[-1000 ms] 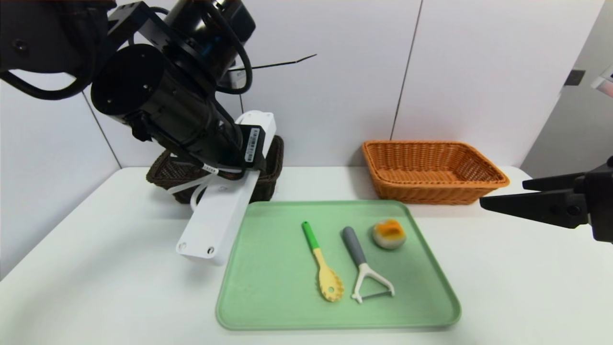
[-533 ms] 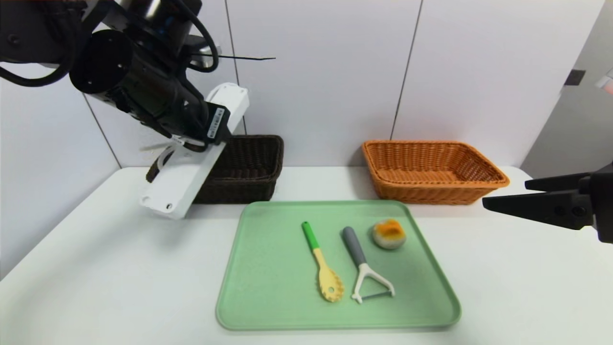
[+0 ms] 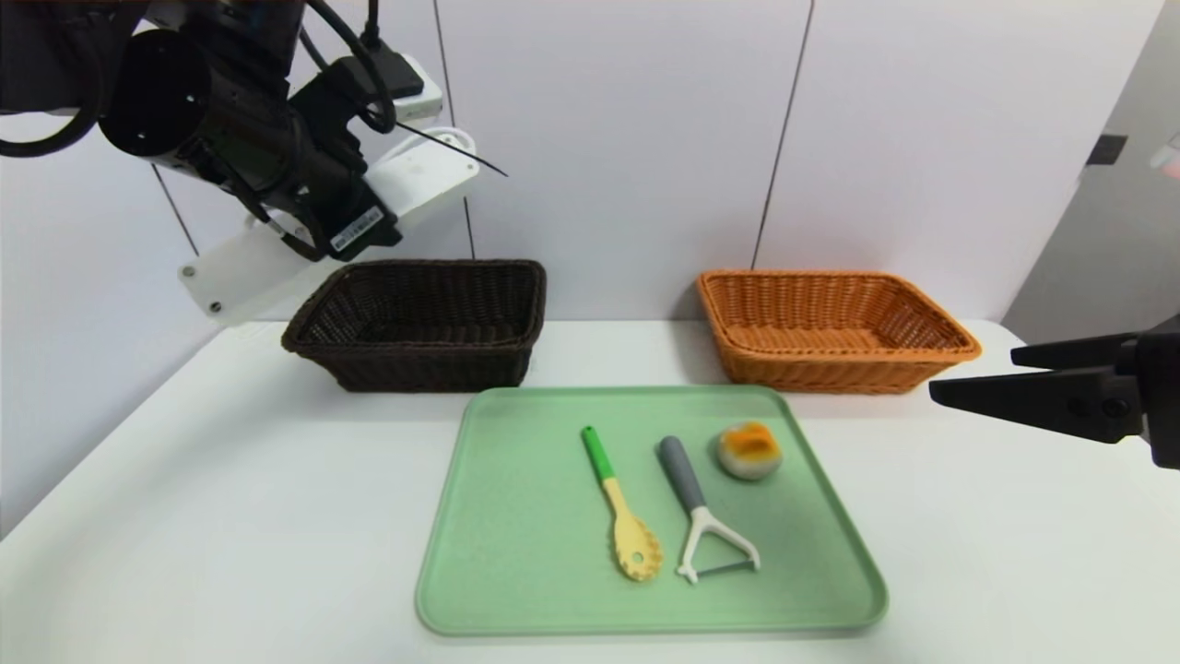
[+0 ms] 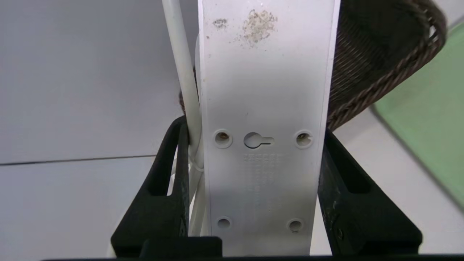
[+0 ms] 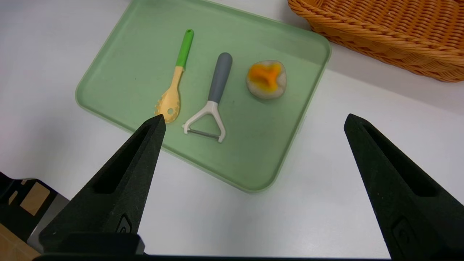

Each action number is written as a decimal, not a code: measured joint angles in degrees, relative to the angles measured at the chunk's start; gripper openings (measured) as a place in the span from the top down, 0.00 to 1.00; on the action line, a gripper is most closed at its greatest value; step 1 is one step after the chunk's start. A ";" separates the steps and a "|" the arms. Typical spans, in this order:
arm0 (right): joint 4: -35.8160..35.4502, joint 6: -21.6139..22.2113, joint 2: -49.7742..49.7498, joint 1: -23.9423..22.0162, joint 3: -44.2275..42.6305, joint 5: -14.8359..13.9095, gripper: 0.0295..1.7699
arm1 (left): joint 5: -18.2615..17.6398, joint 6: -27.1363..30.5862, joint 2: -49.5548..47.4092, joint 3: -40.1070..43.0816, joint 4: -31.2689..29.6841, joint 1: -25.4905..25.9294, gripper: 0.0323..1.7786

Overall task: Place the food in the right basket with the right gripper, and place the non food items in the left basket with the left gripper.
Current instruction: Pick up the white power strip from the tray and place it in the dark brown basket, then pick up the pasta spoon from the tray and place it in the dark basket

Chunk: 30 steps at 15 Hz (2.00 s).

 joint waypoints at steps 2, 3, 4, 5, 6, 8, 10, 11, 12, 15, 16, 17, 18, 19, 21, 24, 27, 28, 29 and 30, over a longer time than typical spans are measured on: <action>-0.11 -0.06 0.00 -0.05 0.11 0.02 0.04 | 0.00 9.18 0.17 0.09 -1.74 0.74 0.47; -0.13 -0.09 0.00 -0.07 0.11 0.02 0.04 | 0.00 13.29 0.46 0.33 -2.57 0.96 0.47; -0.15 -0.11 0.00 -0.05 0.11 0.02 0.04 | -0.02 16.06 0.88 0.76 -2.71 1.07 0.47; -0.09 -0.11 0.00 -0.02 0.16 0.02 0.04 | 0.06 18.18 1.49 1.19 -2.88 1.11 0.47; -0.06 -0.11 0.00 -0.02 0.20 0.00 0.04 | 0.15 19.32 2.38 1.50 -3.58 1.16 0.47; -0.06 -0.11 -0.05 -0.02 0.20 -0.16 0.04 | 0.22 19.69 4.74 1.88 -6.75 1.29 0.47; 0.02 -0.13 -0.11 -0.05 0.24 -0.38 0.04 | 0.34 19.80 7.94 2.02 -11.69 1.60 0.47; 0.06 -0.11 -0.13 -0.07 0.27 -0.49 0.04 | 0.45 19.93 9.59 2.02 -14.40 1.73 0.47; 0.13 -0.04 -0.20 -0.09 0.29 -0.57 0.04 | 0.54 19.88 11.08 2.02 -16.46 1.90 0.47; 0.09 0.02 -0.44 -0.13 0.66 -0.61 0.04 | 0.69 19.47 14.20 2.02 -17.20 2.62 0.47; 0.06 0.05 -0.48 -0.17 0.85 -0.63 0.04 | 0.78 19.36 14.84 2.02 -17.20 2.84 0.47; 0.06 0.02 -0.50 -0.28 1.04 -0.61 0.04 | 0.76 19.32 15.38 2.02 -17.20 3.04 0.47; 0.06 0.00 -0.50 -0.38 1.10 -0.57 0.04 | 0.74 19.32 15.74 2.01 -17.32 3.23 0.47; -0.04 0.00 -0.50 -0.39 1.15 -0.57 0.04 | 0.69 19.36 16.04 1.90 -17.76 3.43 0.47; -0.06 -0.02 -0.50 -0.46 1.16 -0.66 0.04 | 0.69 19.36 16.52 1.88 -19.97 3.61 0.36; 0.00 0.00 -0.55 -0.49 1.23 -0.57 0.04 | 0.67 19.52 16.92 1.99 -21.22 3.63 0.26; 0.02 0.02 -0.66 -0.46 1.23 -0.57 0.04 | 0.59 19.19 16.73 2.01 -21.22 3.67 0.19; 0.06 0.02 -0.74 -0.46 1.21 -0.59 0.04 | 0.59 19.11 16.37 2.01 -21.18 3.63 0.17; 0.09 0.00 -0.78 -0.46 1.21 -0.55 0.04 | 0.54 18.94 15.85 2.01 -21.20 3.63 0.16; 0.11 0.05 -0.91 -0.46 1.23 -0.50 0.04 | 0.52 17.92 15.10 1.90 -21.22 3.58 0.14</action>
